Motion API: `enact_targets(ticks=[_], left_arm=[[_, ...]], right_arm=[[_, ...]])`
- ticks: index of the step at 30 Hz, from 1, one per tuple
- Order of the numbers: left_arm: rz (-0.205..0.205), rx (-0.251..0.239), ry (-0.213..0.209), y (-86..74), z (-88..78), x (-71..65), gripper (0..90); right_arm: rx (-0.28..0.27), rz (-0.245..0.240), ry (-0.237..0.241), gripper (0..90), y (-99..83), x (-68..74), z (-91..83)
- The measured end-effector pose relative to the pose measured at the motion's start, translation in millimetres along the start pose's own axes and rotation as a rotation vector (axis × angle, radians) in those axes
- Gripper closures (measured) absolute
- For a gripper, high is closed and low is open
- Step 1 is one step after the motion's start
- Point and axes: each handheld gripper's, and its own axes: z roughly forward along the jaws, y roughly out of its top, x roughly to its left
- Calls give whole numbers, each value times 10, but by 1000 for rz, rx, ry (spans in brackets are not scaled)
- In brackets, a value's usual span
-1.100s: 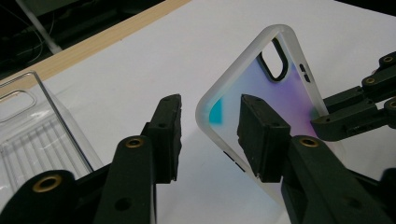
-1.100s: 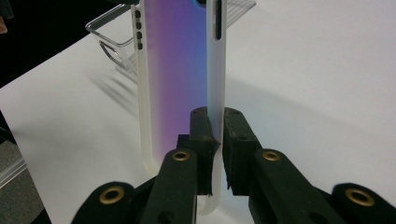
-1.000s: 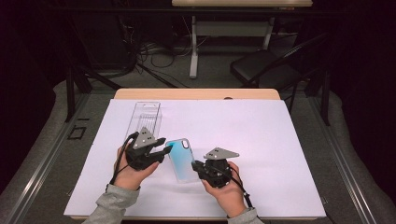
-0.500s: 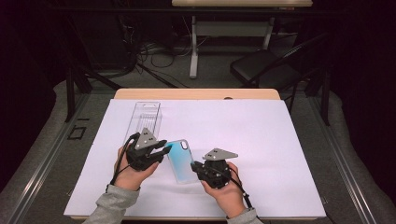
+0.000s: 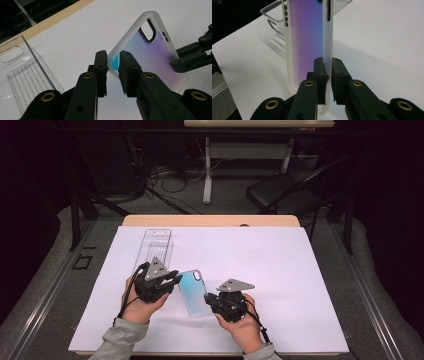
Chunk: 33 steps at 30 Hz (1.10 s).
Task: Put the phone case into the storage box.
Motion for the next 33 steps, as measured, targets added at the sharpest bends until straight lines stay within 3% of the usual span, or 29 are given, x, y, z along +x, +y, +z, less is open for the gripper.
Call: enact_targets(ticks=[33], left_arm=[[16,4,6,3,-18,-1,800]], right_arm=[[-6,6,12,835,-6,1,7]])
